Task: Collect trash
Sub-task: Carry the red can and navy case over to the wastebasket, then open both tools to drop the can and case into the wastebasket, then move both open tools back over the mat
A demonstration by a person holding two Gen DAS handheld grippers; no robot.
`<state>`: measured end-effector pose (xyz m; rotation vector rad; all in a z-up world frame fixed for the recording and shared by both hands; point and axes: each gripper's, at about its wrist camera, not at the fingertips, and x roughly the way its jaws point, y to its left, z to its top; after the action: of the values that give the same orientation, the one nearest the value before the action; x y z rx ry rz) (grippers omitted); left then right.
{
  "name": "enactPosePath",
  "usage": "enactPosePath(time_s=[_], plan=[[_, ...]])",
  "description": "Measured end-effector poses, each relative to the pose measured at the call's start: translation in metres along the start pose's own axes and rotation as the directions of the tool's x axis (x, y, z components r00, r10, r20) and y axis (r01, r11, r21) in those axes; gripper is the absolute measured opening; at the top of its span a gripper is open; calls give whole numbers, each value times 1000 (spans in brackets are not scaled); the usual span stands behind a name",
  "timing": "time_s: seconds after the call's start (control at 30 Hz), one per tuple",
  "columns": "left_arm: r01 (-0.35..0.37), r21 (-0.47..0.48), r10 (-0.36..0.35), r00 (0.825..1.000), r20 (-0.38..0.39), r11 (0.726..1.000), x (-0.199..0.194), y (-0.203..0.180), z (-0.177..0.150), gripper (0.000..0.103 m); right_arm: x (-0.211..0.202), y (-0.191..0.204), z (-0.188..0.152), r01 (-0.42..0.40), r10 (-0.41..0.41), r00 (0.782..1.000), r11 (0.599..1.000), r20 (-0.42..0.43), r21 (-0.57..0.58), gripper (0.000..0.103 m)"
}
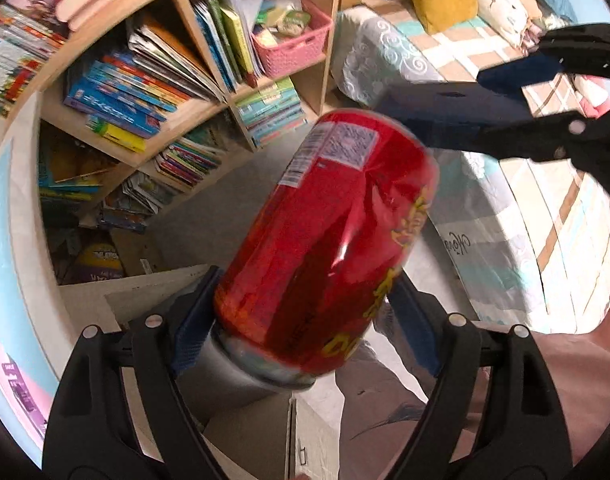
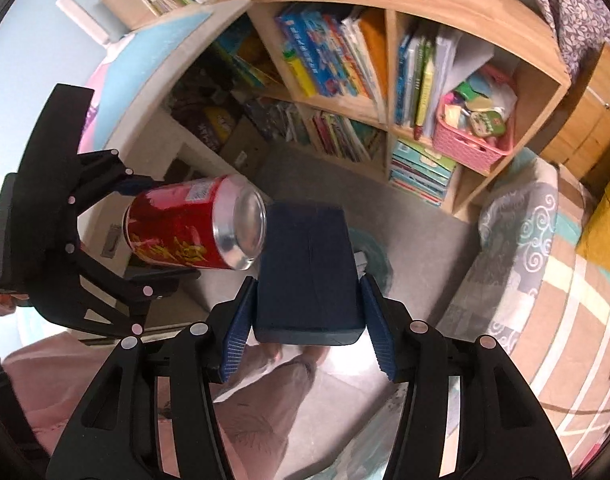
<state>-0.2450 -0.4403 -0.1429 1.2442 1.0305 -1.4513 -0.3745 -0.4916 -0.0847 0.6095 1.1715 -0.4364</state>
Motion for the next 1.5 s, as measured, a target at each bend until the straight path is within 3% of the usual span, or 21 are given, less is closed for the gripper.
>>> enactPosePath(time_s=[0.07, 0.47, 0.77, 1.0, 1.27, 1.47, 1.5], plan=[[-15, 3, 15, 1000, 0, 1000, 3, -1, 3, 88, -2, -7, -1, 4, -4, 1000, 1000, -3, 21, 71], [13, -50, -13, 1000, 2, 999, -1, 1, 6, 88, -11, -26, -1, -4, 4, 1000, 999, 7, 38, 71], [-6, -125, 9, 1000, 25, 992, -13, 18, -12, 89, -11, -8, 10, -28, 28, 1000, 999, 12, -22, 71], [-42, -235, 58, 996, 64, 971, -37, 46, -46, 89, -8, 30, 29, -55, 57, 998, 990, 13, -132, 71], [-98, -435, 145, 987, 76, 895, -67, 92, -123, 89, 2, 112, 65, -112, 121, 993, 938, 5, -328, 71], [-144, -583, 213, 976, 52, 799, -85, 123, -196, 89, 12, 189, 89, -149, 160, 987, 867, -18, -475, 71], [-153, -615, 228, 973, 44, 774, -89, 130, -213, 89, 14, 203, 92, -155, 166, 986, 852, -23, -501, 71]])
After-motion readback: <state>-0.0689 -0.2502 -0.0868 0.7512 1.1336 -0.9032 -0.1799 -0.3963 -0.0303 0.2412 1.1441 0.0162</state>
